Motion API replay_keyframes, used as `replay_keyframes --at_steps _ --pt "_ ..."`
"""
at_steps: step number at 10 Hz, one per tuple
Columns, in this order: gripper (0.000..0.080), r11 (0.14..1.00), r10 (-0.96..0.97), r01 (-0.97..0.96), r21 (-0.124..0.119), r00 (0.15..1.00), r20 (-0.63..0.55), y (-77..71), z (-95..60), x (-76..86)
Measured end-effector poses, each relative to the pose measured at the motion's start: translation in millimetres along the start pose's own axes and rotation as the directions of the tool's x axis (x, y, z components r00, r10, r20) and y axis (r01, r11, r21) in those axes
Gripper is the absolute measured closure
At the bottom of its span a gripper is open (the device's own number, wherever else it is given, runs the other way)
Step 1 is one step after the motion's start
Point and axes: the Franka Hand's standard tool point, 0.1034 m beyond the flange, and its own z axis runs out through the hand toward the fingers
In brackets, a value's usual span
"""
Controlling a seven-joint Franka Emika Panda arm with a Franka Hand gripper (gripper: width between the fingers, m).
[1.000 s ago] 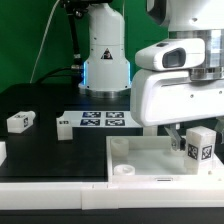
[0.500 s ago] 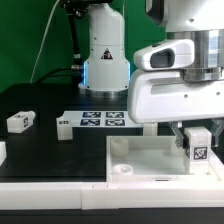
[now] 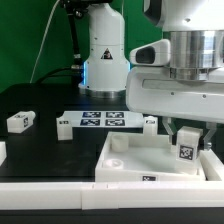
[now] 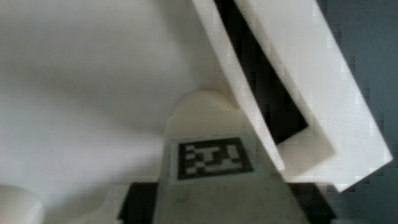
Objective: Assemble one leg
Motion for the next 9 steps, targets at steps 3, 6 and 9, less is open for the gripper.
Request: replay_keyframes --at_steps 3,6,9 --pt "0.0448 0.983 0.183 -0.184 -0.027 0.983 -0.023 12.5 -0.3 8.0" --pt "0.0189 0.984 0.174 -0.175 -0.027 0.984 -0.022 11.5 -0.1 6.9" --pt "0.0151 0.984 0.174 -0.175 -0.027 0.984 -0.022 11.6 0.0 6.9"
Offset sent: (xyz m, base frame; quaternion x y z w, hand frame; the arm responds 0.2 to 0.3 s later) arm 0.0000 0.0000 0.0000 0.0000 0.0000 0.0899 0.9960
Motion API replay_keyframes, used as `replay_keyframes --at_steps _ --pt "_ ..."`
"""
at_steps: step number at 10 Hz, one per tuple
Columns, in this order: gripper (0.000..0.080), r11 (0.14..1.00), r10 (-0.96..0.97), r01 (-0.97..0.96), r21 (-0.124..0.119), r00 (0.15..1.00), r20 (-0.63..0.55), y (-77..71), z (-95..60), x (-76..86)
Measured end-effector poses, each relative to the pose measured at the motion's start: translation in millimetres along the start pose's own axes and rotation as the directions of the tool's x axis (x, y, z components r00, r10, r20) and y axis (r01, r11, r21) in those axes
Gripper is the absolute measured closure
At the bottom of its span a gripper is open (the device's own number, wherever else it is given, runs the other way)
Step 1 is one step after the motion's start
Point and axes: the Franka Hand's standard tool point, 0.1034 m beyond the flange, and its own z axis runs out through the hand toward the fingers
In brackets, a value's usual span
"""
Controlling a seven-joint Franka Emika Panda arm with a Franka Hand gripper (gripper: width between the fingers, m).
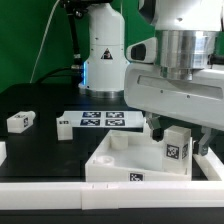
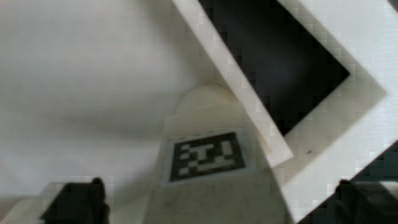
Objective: Assemble one leg
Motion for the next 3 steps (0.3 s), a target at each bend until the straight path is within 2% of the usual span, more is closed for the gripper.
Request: replay_keyframes --at_steps 3 --pt "0.015 1.0 0.0 0.0 0.0 1.0 0.0 0.0 0.0 0.0"
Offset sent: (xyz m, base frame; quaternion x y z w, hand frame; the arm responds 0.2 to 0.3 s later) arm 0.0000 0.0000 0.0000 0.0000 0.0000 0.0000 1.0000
